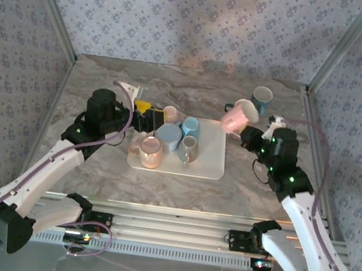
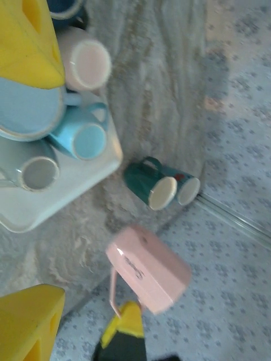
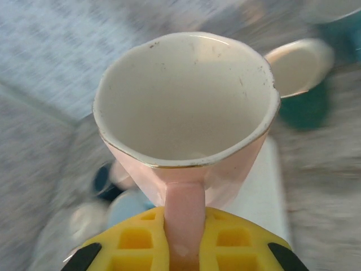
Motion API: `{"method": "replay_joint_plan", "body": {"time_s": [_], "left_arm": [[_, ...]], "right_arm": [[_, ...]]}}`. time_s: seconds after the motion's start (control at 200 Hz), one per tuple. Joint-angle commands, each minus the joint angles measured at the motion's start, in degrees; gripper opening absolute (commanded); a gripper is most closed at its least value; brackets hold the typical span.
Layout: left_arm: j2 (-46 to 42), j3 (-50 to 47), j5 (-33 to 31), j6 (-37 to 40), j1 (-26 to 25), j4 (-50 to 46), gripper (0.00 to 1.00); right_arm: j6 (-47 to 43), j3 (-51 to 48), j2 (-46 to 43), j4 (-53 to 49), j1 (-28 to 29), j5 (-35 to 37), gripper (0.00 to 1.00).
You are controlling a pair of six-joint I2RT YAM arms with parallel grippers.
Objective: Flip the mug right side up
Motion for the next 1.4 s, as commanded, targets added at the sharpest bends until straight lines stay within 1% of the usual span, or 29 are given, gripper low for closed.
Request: {"method": "replay_joint_plan", "body": {"time_s": [0.0, 0.06, 0.17, 0.255, 0.365, 0.465, 0.605, 0.839, 0.999, 1.074, 1.194, 1.394], "left_arm": [[-1.6, -1.1, -2.7, 0.8, 0.5, -1.6, 0.89], [-1.0, -1.3, -2.9, 0.3, 0.5, -1.4, 0.89], [0.4, -1.2, -2.9, -0.4, 0.5, -0.7, 0.89], [1.6, -1.0, -2.5, -0.1, 0.5, -0.5, 0.88], [3.4, -0.4, -1.3, 1.1, 0.1, -0.9, 0.88], [5.0, 0.4, -0.7, 2.3, -0.5, -2.0, 0.87], [6.9, 1.7, -0.2, 4.2, -1.0, -4.3, 0.87], [8.2, 2.9, 0.0, 5.1, -1.5, -5.0, 0.86], [8.5, 3.5, -0.1, 5.4, -1.5, -5.2, 0.86], [8.7, 3.7, -0.1, 5.3, -1.5, -5.3, 0.86], [9.0, 3.9, -0.2, 5.2, -1.6, -5.3, 0.86], [9.3, 4.1, -0.1, 4.9, -1.7, -5.1, 0.86]], "right_arm": [[-2.5, -2.3, -4.4, -2.3, -0.5, 21.2, 0.00], [-4.0, -4.1, -4.4, -1.0, -0.8, 23.3, 0.00], [-11.2, -7.0, -1.5, 6.2, -1.5, 22.3, 0.00], [-16.1, -7.6, 2.7, 11.0, -3.1, 19.4, 0.00], [-21.4, -9.0, 8.0, 19.4, -6.6, 12.4, 0.00], [-29.5, -11.4, 10.7, 28.7, -7.6, 10.6, 0.00], [-33.9, -13.0, 14.3, 33.6, -10.6, 7.9, 0.00], [-33.6, -13.3, 21.8, 39.5, -18.5, 0.4, 0.00], [-34.6, -12.9, 26.7, 43.2, -22.5, -8.1, 0.00], [-36.2, -12.8, 29.0, 44.5, -23.1, -10.8, 0.00], [-37.0, -12.3, 32.9, 46.2, -23.9, -13.1, 0.00], [-37.0, -11.2, 36.2, 49.0, -23.9, -13.0, 0.00]]}}
